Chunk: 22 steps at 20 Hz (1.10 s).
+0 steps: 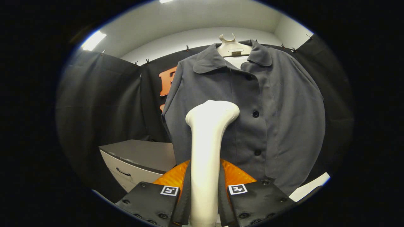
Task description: Iron the clothes twice with a garment steamer, once on the left side and once on the right side.
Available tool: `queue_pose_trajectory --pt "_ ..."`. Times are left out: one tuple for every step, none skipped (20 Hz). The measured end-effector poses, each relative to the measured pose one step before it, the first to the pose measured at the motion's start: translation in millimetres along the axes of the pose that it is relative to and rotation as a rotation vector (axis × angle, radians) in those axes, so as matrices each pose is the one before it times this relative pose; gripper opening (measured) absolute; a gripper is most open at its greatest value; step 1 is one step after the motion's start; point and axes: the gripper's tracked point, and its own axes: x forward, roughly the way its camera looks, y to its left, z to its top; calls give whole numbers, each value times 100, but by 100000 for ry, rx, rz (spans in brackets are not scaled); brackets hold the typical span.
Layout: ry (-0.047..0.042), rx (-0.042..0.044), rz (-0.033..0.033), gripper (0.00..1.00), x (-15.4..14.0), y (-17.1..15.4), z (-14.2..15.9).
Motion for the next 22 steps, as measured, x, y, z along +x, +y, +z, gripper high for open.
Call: queue_pose_trajectory --pt "623 360 2 43 -95 -48 -473" --pt "760 416 -66 43 -203 102 -476" --pt "413 467 297 43 -73 84 -384" --pt "50 219 375 43 -241 114 -330" --pt "388 -426 -185 43 -150 -58 -388" --pt "443 -598 -355 43 -201 -106 -414" --pt "407 -26 -17 43 -57 -9 -447" --pt "766 265 13 43 -201 92 -443" --pt "640 378 175 43 -135 58 -448" --pt "349 253 111 44 -270 23 -466" --pt "483 -29 193 44 -230 14 -537" --pt "446 133 123 44 -281 116 -540" --pt "648 268 -36 43 -174 -154 -568" --pt "998 151 -59 43 -195 -34 -564" --pt "1294 -38 -46 43 85 28 -689" --pt "1214 -197 -148 43 -164 -10 -682" --pt "985 -99 -155 43 -171 -81 -761" --pt "1149 -64 -77 43 -132 -124 -849" --pt "1178 -5 -213 43 -93 -55 -814" --pt "1382 21 -146 43 -176 59 -889" --pt "1272 343 -12 43 -26 -5 -811" --pt "1109 489 18 43 -191 -60 -961"
